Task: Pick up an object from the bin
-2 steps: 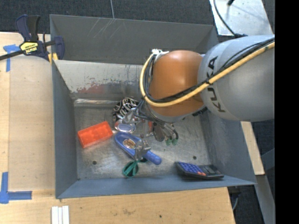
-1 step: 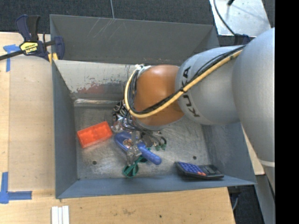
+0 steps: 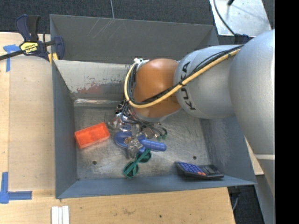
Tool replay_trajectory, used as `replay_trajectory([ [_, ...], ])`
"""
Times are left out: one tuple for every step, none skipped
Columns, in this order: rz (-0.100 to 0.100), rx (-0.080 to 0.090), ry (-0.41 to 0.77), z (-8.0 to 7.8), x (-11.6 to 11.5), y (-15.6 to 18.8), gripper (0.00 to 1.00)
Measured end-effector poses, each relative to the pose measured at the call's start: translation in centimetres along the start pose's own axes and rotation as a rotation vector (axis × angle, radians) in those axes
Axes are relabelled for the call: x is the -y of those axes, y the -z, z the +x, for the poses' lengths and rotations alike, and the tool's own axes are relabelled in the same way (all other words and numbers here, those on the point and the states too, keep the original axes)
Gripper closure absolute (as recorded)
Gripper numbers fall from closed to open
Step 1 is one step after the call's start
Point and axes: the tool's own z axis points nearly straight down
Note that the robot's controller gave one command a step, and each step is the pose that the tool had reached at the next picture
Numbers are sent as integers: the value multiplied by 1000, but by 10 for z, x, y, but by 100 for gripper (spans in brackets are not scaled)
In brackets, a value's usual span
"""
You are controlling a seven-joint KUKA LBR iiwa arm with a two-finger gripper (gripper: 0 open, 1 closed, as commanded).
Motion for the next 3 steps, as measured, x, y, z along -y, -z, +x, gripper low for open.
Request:
replay_trajectory([
  [4, 2, -100, 57, 4, 10, 0],
  [4, 0, -148, 17, 50, 9, 100],
  [3, 0, -149, 17, 50, 9, 100],
])
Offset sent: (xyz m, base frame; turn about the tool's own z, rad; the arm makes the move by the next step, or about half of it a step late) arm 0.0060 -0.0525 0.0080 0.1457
